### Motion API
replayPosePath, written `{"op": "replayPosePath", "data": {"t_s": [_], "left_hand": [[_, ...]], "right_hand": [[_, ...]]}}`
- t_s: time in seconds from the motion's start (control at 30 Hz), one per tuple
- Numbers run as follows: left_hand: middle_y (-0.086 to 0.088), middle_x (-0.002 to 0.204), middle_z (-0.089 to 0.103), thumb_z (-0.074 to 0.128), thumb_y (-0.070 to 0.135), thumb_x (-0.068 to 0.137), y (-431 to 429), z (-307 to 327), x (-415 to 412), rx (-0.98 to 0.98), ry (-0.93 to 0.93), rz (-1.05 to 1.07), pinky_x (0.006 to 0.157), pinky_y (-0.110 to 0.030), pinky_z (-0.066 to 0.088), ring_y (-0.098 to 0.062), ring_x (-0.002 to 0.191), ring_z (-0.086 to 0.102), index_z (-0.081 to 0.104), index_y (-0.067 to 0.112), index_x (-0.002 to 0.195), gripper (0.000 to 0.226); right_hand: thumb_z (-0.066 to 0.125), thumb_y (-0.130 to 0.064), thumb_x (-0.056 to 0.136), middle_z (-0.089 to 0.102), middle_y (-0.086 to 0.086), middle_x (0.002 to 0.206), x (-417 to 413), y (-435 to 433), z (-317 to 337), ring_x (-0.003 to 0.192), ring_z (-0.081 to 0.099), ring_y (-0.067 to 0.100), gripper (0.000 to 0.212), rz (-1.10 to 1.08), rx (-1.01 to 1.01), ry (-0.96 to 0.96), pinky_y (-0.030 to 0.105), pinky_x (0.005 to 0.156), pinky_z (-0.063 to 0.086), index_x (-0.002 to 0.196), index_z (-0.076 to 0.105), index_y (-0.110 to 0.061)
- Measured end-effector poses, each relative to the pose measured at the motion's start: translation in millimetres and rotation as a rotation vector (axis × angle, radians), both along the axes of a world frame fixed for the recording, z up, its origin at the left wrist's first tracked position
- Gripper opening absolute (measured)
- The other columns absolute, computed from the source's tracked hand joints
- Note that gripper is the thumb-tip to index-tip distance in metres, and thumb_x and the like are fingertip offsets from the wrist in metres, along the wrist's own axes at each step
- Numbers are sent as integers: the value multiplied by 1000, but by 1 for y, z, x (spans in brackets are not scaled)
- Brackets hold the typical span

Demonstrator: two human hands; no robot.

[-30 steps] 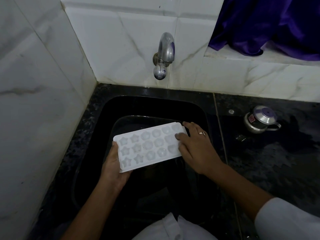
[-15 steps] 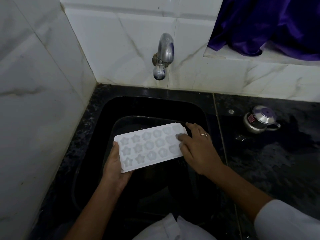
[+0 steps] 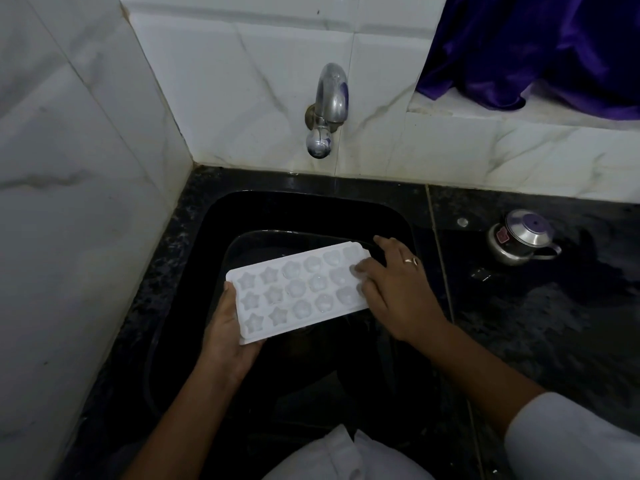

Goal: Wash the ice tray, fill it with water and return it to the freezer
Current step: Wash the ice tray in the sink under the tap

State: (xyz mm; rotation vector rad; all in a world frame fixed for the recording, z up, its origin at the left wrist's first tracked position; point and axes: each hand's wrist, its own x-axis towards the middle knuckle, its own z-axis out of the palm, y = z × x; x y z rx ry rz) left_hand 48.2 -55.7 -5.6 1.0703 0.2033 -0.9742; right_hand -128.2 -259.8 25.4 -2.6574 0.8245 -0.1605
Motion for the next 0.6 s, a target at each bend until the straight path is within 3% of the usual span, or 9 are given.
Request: {"op": "replayPosePath", "data": {"t_s": [0.1,0.17,0.23,0.37,0.47,0.6], "left_hand": [[-15,128,75,34,58,107,-2,5,-1,-28,29,-4,78,-46,66,-31,109,76,72,13,127,62],[-14,127,75,33,57,108,-2,3,0,-13,32,0,83,-46,66,-29,108,77,78,15,118,62],[-15,131,73,33,58,108,-2,3,-1,4,42,7,89,-49,64,-30,112,75,74,14,123,62],[-17,125,75,38,57,106,-3,6,0,-55,69,16,70,-45,65,-32,106,77,81,12,115,63],[-16,123,77,36,55,109,0,9,3,-28,23,26,66,-42,65,-31,102,78,69,10,127,59],[-14,127,75,34,56,109,0,4,0,8,33,17,75,-42,67,-29,108,77,67,13,132,59]], "right_hand": [[38,-39,99,38,14,158,1,10,-6,148,28,36,45,28,-22,2,60,118,29,132,64,-23],[33,-41,98,39,14,157,0,13,-7,147,29,35,50,46,-6,7,60,117,31,132,63,-21],[30,-42,97,38,13,158,5,11,-3,147,28,33,51,6,43,-25,57,117,29,126,65,-20],[34,-39,99,38,13,158,6,10,-2,146,28,31,47,14,58,-46,56,116,30,129,65,-20],[38,-42,101,37,12,159,-3,6,-5,149,26,33,44,56,32,-5,58,119,26,136,62,-29],[37,-42,97,37,12,159,1,-1,-1,150,27,34,43,3,14,-6,59,117,30,125,66,-26]]}}
